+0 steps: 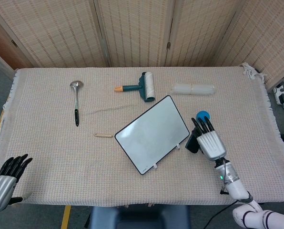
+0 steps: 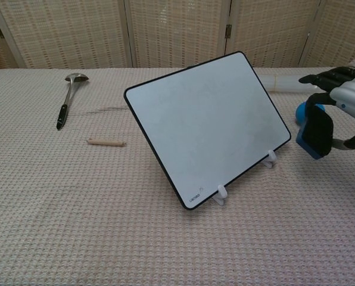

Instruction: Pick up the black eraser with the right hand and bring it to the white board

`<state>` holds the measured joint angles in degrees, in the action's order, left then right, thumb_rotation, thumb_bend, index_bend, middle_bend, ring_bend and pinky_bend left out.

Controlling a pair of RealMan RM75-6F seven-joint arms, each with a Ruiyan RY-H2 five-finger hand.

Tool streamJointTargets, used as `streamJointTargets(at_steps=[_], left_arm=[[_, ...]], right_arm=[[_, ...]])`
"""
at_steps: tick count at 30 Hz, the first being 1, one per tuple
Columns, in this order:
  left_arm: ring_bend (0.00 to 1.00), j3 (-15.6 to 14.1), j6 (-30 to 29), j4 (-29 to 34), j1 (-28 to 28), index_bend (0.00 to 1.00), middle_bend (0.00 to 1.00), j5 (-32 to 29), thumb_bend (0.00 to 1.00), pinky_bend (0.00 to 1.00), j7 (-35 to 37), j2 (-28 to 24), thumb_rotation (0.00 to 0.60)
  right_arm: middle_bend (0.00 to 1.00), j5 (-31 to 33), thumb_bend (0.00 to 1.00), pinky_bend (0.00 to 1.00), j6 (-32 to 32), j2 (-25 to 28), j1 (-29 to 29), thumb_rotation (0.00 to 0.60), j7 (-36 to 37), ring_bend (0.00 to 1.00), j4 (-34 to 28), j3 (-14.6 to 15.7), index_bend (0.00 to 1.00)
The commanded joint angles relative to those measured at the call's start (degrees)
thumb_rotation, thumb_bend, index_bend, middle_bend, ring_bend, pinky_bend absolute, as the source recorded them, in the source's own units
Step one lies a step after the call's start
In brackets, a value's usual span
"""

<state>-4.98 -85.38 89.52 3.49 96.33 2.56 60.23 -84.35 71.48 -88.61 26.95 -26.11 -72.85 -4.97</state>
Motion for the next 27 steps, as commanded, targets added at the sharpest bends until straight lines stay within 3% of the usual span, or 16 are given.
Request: streamJointTargets(at_steps=[1,8,15,18,21,27], left_arm=[[0.03,-0.11,-0.27,0.02,-0.07,0.0,0.06,0.1,0.18,0.04,0.66,-0.35,0.6],[0.03,-0.23,-1.42,-0.05,-0.52,0.0,0.07,0.19,0.18,0.04,2.7,-1.26,0.6],[0.03,-0.33,-1.89,-0.01,-0.78,0.0,0.07,0.25,0.18,0.04,3.34,-1.65,0.6],[0.03,-0.37,-1.8,0.16,-0.84,0.0,0.07,0.11,0.18,0.04,3.32,-1.82,0.6],[0.03,-0.43,-1.95,0.33,-0.92,0.0,0.07,0.29,0.18,0.04,3.05,-1.86,0.6],[0.03,-0.47,-1.69,0.46,-0.87,0.0,0.07,0.4,0.18,0.04,2.34,-1.7,0.6]], right_arm=[[0.07,-2.29,0.31,0.0,3.5,-7.68,2.73,0.6,1.68,0.02,5.22,-3.39,0.58],[0.07,-1.73,0.31,0.0,4.47,-14.54,6.08,0.6,1.77,0.02,8.75,-6.89,0.58],[0.06,-0.5,0.31,0.0,3.64,-18.15,7.98,0.6,0.64,0.02,11.51,-8.04,0.54],[0.01,-0.03,0.31,0.0,3.61,-18.58,8.1,0.6,0.06,0.0,11.87,-8.13,0.38],[0.0,0.28,0.31,0.0,3.8,-18.27,7.96,0.6,-0.1,0.0,11.34,-8.14,0.15],[0.0,0.2,0.31,0.0,4.43,-16.02,7.06,0.6,-0.56,0.0,8.89,-7.4,0.01]])
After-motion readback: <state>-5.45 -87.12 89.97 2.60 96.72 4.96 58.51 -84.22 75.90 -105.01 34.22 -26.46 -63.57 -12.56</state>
